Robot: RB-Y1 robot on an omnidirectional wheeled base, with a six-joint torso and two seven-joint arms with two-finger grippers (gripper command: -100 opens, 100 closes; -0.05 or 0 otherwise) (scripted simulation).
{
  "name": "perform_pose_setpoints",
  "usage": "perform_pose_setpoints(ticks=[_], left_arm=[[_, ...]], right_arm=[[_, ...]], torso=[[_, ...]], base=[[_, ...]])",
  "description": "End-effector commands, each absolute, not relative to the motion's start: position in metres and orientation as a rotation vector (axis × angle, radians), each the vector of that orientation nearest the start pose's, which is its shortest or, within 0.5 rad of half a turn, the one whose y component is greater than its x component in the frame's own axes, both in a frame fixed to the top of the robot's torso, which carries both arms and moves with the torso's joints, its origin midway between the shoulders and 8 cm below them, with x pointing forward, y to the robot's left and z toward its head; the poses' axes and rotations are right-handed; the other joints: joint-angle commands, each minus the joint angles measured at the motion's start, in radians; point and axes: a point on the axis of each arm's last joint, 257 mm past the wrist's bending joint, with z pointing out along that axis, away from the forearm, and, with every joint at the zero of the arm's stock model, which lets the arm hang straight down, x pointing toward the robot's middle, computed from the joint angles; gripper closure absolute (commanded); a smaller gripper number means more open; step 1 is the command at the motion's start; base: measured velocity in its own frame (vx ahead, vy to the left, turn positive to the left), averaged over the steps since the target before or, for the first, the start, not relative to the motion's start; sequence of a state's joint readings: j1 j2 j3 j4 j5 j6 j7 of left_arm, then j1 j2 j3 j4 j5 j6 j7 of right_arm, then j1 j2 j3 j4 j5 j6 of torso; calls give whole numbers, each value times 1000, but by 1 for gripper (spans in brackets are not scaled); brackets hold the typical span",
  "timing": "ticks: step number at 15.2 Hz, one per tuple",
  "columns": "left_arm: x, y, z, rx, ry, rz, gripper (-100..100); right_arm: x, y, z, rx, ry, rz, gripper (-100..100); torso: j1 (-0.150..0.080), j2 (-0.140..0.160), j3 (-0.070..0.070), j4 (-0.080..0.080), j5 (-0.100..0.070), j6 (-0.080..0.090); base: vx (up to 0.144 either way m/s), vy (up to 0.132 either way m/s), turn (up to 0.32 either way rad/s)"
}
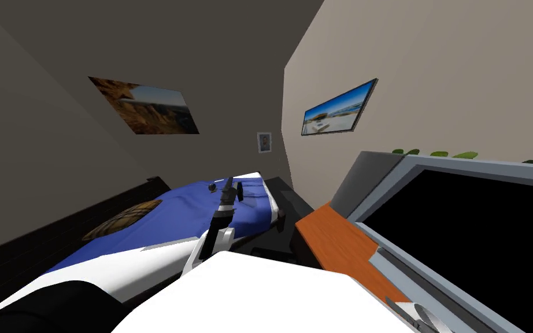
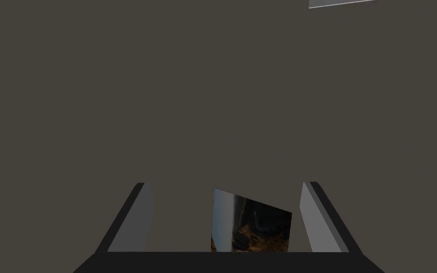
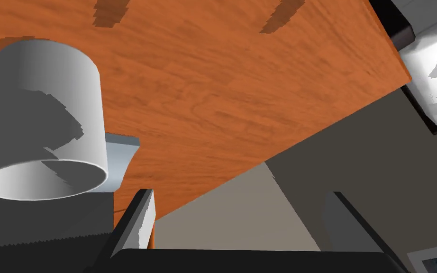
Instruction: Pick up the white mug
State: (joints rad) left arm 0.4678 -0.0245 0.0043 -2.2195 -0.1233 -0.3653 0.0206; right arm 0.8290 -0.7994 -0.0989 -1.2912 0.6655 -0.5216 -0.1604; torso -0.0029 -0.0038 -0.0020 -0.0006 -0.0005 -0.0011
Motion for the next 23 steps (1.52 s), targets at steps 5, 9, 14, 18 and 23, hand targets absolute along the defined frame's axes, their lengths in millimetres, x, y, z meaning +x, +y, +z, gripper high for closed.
perform_pose_setpoints(ticks=[5,9,14,18,23], left_arm=[[380,275,-20,-744,768,-1205,0],[380,275,-20,-744,768,-1205,0],[380,275,-20,-744,768,-1205,0],[380,275,-20,-744,768,-1205,0],[380,275,-20,-744,768,-1205,0]], right_arm=[[52,-567,-455,486,2499,83,-100],[2,-582,-466,480,2610,15,-100],[-67,-588,-478,473,2759,-43,-100],[-92,-589,-481,479,2808,-60,-100],[-173,-576,-489,491,2973,-73,-100]], torso=[[2,2,1,0,0,0],[0,-1,-1,0,0,0],[2,1,0,0,0,1],[3,2,1,0,1,2],[1,-1,-1,0,0,1]], base=[[31,-21,230],[54,-33,275],[30,-25,238],[20,-11,96],[53,-31,315]])
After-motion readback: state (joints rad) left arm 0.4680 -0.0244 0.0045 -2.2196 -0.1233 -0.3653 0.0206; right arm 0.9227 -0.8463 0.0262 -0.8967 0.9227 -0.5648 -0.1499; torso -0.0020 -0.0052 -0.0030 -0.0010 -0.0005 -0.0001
